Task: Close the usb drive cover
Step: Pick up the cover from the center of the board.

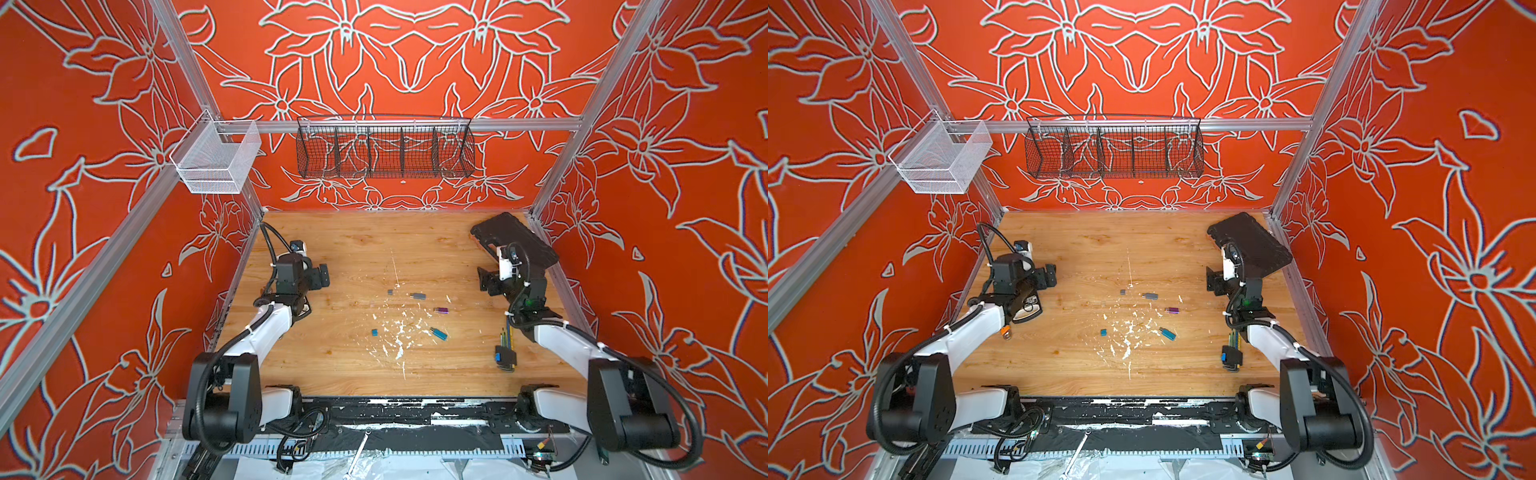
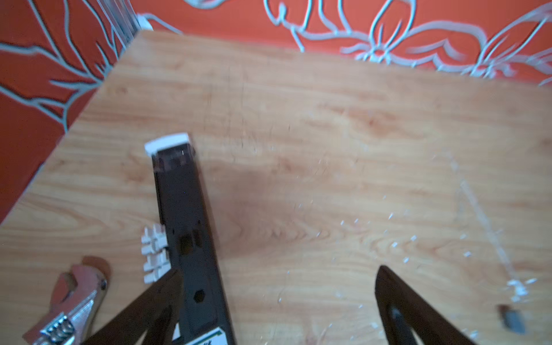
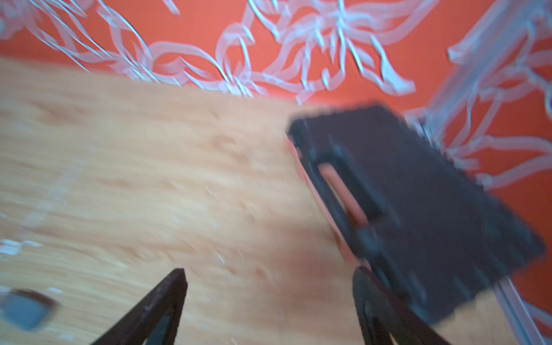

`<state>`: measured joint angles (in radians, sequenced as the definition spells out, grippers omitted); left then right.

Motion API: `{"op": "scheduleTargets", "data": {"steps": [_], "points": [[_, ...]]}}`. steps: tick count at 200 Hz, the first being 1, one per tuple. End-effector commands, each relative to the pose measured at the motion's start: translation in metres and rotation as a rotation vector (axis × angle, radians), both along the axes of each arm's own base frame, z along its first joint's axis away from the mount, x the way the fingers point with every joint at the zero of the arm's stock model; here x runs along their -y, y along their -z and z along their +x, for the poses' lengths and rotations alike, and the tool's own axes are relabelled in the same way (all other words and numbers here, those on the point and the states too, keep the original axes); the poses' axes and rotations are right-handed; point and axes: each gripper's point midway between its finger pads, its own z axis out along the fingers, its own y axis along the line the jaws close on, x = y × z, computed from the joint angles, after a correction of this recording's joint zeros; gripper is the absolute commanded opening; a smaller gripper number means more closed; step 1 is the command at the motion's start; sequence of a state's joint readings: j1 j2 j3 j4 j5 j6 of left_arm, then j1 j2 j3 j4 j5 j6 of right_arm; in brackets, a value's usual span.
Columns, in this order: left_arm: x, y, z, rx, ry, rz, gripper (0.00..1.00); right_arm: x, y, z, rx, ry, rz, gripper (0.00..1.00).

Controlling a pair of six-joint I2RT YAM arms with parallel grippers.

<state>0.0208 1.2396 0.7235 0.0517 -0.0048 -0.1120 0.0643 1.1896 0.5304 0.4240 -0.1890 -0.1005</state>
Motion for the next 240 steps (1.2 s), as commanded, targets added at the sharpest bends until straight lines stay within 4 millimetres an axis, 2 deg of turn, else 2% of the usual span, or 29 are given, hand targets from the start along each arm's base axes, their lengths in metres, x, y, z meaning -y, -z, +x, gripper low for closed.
{"op": "scheduleTargets", "data": {"steps": [1, 21, 50, 78, 109, 130, 180, 240], "points": [[0.019, 0.002, -0.033, -0.149, -0.013, -0.205, 0.97, -0.066, 0.008, -0.03, -0.132, -0.318, -0.001, 0.86], [0.047, -0.005, -0.047, -0.195, 0.042, -0.37, 0.98, -0.121, 0.013, -0.054, -0.21, -0.519, -0.116, 0.82], [0.066, 0.0, -0.063, -0.288, 0.065, -0.48, 1.0, -0.19, 0.036, -0.096, -0.325, -0.813, -0.224, 0.76], [0.07, 0.001, -0.07, -0.357, 0.061, -0.513, 0.98, -0.234, 0.059, -0.123, -0.368, -0.987, -0.377, 0.7], [0.071, -0.008, -0.069, -0.369, 0.058, -0.572, 0.96, -0.274, 0.083, -0.152, -0.406, -1.171, -0.489, 0.65], [0.062, -0.011, -0.067, -0.368, 0.019, -0.609, 0.93, -0.295, 0.097, -0.167, -0.445, -1.264, -0.522, 0.62], [0.048, -0.009, -0.067, -0.405, -0.021, -0.648, 0.91, -0.328, 0.116, -0.165, -0.501, -1.329, -0.568, 0.53], [0.042, -0.023, -0.066, -0.354, -0.019, -0.612, 0.87, -0.338, 0.137, -0.161, -0.522, -1.347, -0.646, 0.49]]}}
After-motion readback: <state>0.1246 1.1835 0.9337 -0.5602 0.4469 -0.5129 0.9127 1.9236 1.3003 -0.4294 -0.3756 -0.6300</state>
